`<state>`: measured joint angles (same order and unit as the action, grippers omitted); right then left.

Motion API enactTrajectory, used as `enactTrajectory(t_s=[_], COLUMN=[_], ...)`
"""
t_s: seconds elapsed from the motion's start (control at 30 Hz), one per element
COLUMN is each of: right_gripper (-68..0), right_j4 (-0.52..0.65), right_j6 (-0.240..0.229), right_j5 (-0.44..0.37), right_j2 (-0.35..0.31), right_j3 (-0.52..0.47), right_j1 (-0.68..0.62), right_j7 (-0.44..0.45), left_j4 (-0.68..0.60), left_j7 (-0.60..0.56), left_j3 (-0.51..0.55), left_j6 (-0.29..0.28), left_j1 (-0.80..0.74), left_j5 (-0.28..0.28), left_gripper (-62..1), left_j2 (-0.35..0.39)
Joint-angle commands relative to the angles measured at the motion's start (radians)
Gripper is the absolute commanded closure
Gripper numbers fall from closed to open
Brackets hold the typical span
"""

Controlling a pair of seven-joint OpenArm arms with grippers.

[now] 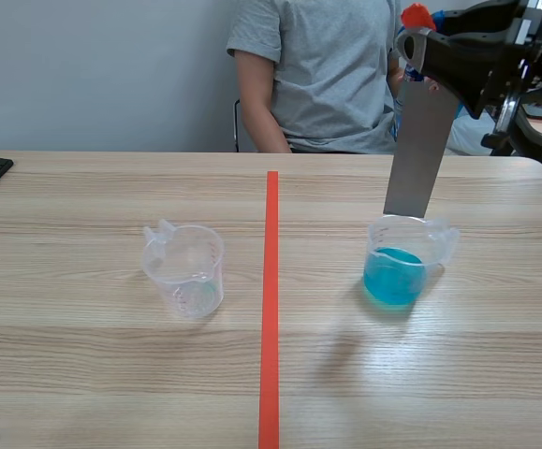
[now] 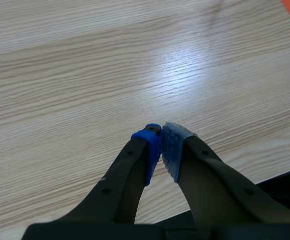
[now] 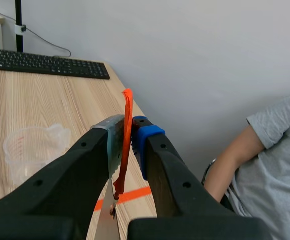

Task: Do the redox reaction experiment.
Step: 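Put the plate into the left beaker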

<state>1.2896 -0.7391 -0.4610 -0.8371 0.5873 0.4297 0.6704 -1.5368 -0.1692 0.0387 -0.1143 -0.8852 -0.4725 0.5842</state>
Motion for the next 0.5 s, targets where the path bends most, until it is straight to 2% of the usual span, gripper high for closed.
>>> enactTrajectory(t_s=[0.0,0.1,0.47], right_gripper=[-1.5,-1.5,-1.5], right_j4=[0.01,0.01,0.01], right_j6=[-0.006,-0.006,-0.006], right_j5=[-0.018,-0.017,-0.013], right_j2=[0.012,0.05,0.226], right_j3=[-0.013,-0.013,-0.012], right_j1=[0.046,0.065,0.138], right_j7=[-0.005,-0.032,-0.166], left_j4=[-0.007,-0.007,-0.007], left_j7=[-0.014,-0.014,-0.014], left_j3=[-0.002,-0.002,-0.002], left_j6=[-0.003,-0.003,-0.004], left_j1=[-0.019,-0.035,-0.037], left_j5=[-0.002,-0.002,-0.002], left_gripper=[-4.2,-4.2,-4.2], left_j2=[-0.027,-0.049,-0.049])
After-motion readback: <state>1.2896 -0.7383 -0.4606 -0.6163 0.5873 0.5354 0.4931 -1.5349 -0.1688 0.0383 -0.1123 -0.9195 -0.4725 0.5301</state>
